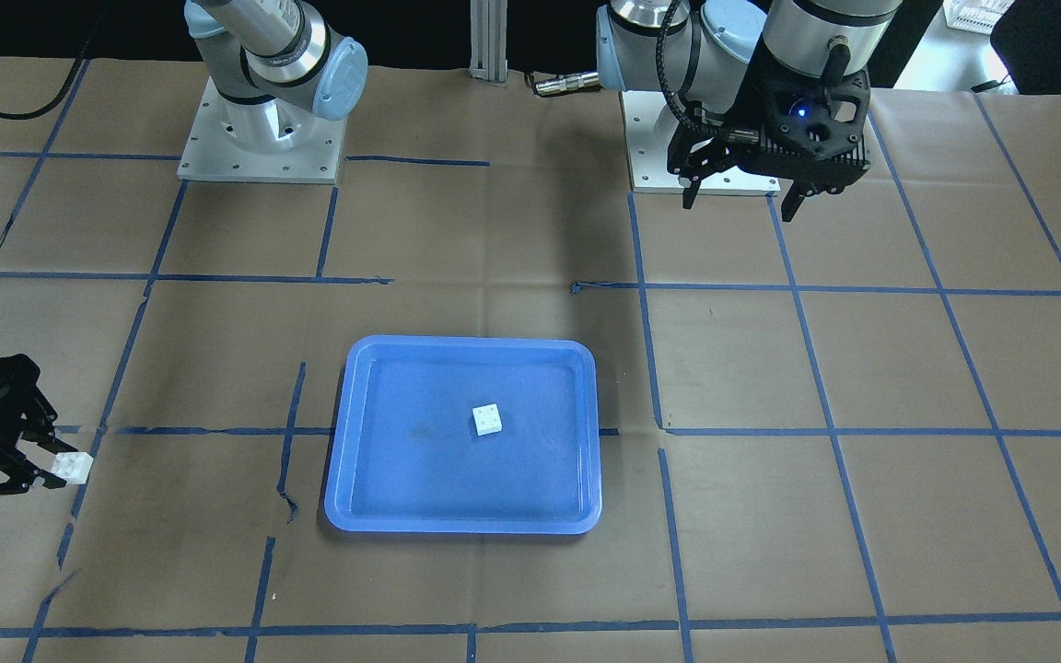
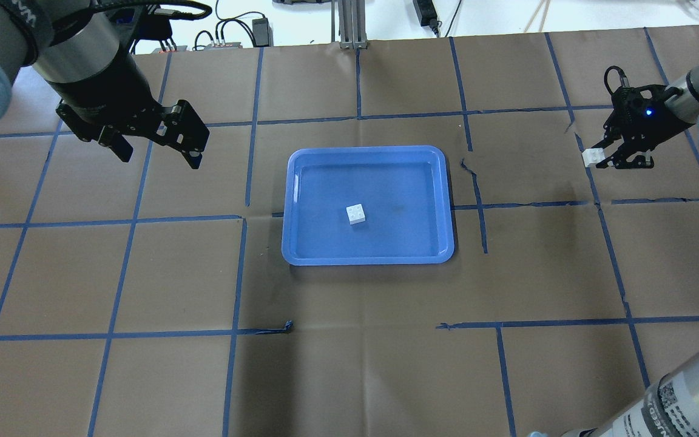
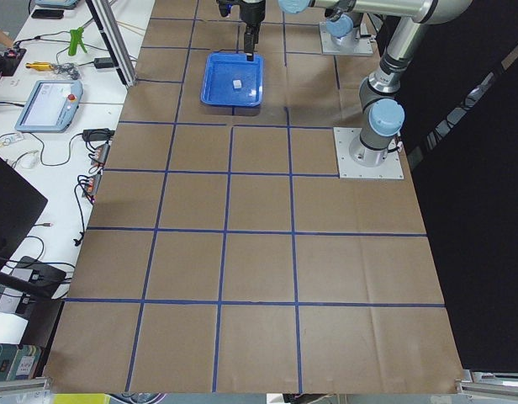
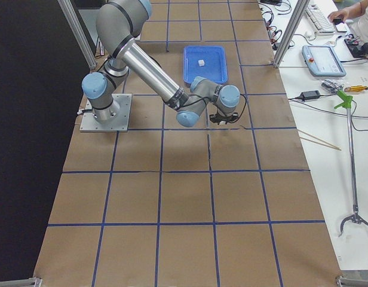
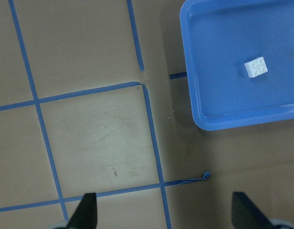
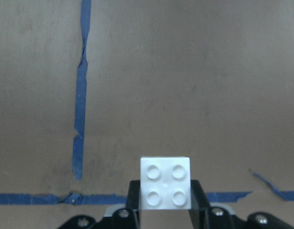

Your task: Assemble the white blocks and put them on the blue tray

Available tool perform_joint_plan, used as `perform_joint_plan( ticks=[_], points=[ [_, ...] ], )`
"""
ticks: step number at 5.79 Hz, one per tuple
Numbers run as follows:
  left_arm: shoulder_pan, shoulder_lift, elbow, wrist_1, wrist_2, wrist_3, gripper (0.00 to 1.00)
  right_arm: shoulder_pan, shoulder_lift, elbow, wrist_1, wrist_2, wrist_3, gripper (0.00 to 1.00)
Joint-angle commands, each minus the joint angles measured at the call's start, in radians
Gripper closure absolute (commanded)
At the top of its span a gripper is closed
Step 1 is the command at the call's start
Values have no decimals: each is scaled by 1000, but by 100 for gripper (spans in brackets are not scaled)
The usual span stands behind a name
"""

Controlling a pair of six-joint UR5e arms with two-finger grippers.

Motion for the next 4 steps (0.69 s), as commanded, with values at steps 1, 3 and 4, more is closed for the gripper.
perform_joint_plan(
  ticks=[1, 3, 4],
  points=[
    [6, 12, 0, -28, 4, 1, 1, 135, -79, 2, 41, 45, 55, 77],
    [6, 25, 0, -54, 6, 1, 1, 361, -110, 4, 29, 50, 344, 78],
    [6, 28, 1, -65, 7, 1, 1, 470, -110, 2, -1, 48, 537, 78]
  ],
)
